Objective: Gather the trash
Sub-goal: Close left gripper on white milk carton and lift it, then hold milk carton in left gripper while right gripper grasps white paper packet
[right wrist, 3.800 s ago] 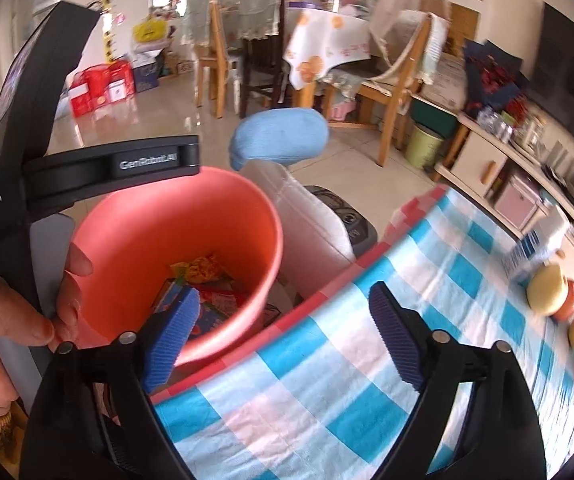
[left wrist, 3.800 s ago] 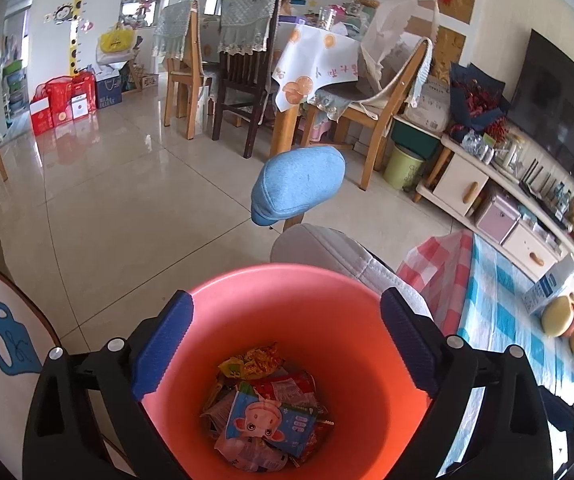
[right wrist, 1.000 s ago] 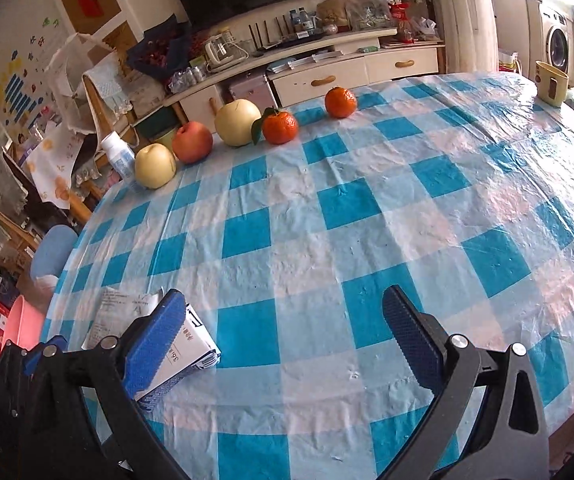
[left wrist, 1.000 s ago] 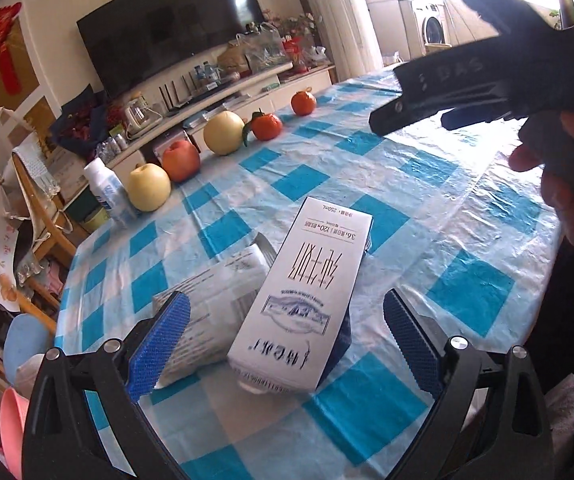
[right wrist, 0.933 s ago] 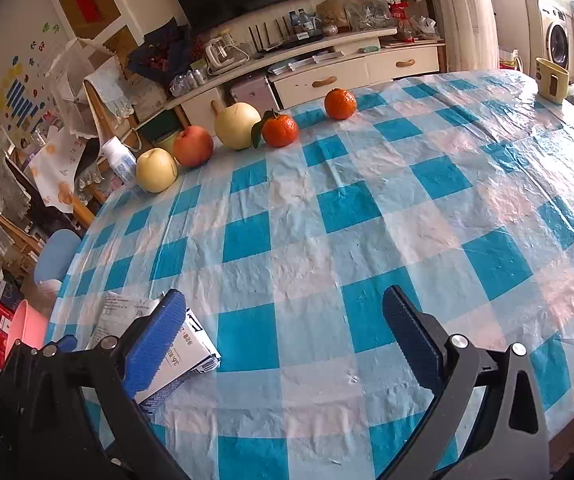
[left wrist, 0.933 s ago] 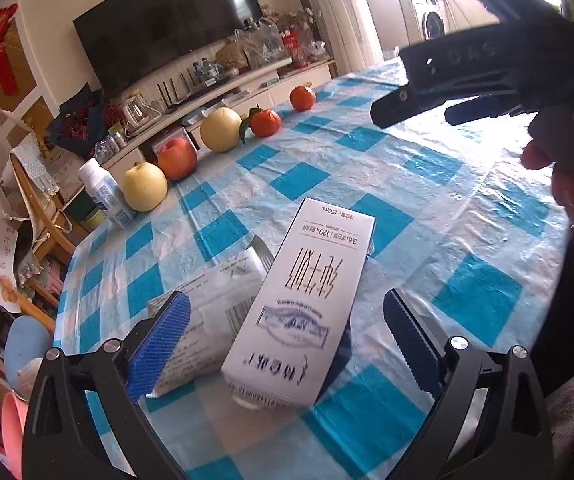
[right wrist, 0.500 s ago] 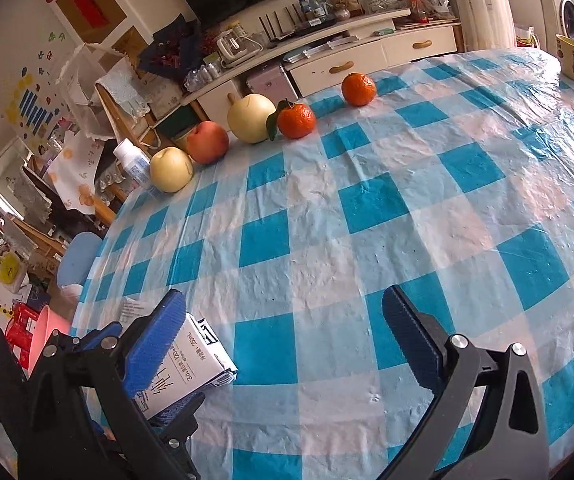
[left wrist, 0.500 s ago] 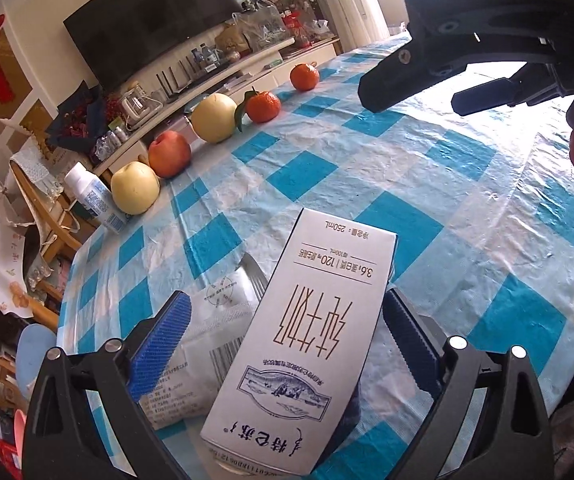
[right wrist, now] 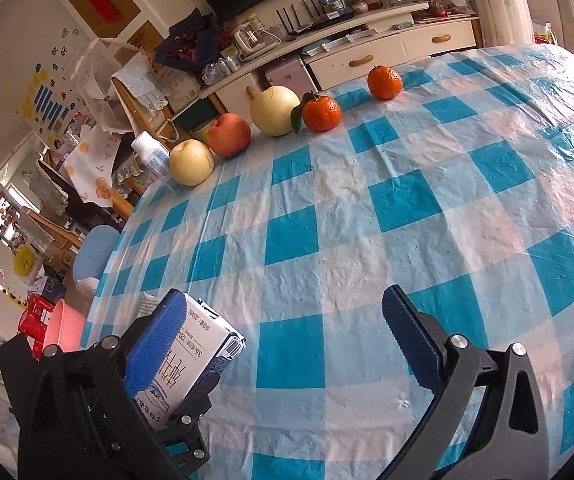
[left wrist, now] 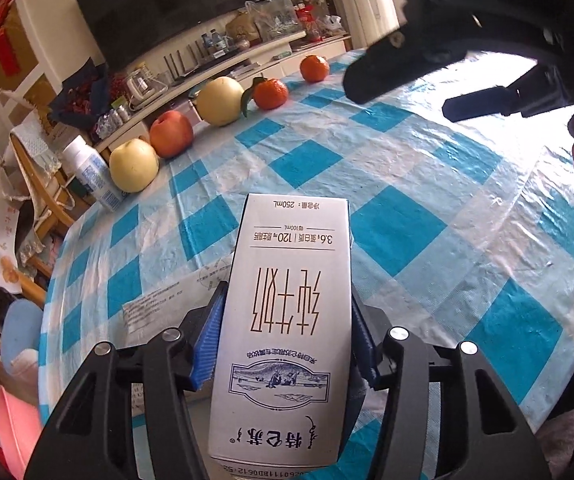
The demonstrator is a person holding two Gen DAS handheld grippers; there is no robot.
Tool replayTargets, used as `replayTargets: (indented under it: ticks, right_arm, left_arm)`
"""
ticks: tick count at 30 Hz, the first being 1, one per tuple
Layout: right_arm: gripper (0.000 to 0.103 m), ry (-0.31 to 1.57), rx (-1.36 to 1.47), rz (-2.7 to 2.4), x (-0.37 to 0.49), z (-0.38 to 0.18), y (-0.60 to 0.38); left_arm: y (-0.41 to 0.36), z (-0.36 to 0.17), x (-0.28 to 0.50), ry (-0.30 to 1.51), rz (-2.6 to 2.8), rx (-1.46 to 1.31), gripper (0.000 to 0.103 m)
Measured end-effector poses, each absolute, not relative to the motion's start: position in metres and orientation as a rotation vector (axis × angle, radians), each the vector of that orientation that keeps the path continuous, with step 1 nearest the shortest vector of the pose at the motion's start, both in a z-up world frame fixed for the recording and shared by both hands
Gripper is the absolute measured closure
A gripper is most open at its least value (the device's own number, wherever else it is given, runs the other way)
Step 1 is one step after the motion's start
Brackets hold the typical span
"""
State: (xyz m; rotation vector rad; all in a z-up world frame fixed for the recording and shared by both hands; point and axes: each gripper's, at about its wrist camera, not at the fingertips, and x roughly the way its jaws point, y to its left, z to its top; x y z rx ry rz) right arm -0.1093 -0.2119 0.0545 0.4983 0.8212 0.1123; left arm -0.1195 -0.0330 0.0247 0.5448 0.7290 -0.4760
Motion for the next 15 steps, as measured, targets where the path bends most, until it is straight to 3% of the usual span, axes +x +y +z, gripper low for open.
replayTargets:
  ticks: [6, 8, 10, 15]
  right_arm:
    - [0.006, 0.831, 0.484, 0.16, -0.105, 0.053, -0.202]
    - [0.014, 0.84, 0.474, 0.189, -0.103, 0.052, -0.195]
    - [0.03, 0.86, 0.451, 0.232, -0.1, 0.05, -0.184]
    - [0.033, 0.887, 0.311, 0.321, -0.097, 0.048, -0.144]
  left_arm:
    - [0.002, 0.042, -0.114, 0.734, -0.436, 0.419, 0.047]
    - [0.018, 0.05, -0.11, 0.735, -0.42, 0.371, 0.047]
    - [0.036, 0.057, -0.104, 0.738, -0.388, 0.313, 0.047]
    - [0.077, 0.066, -0.09, 0.734, -0.302, 0.223, 0.047]
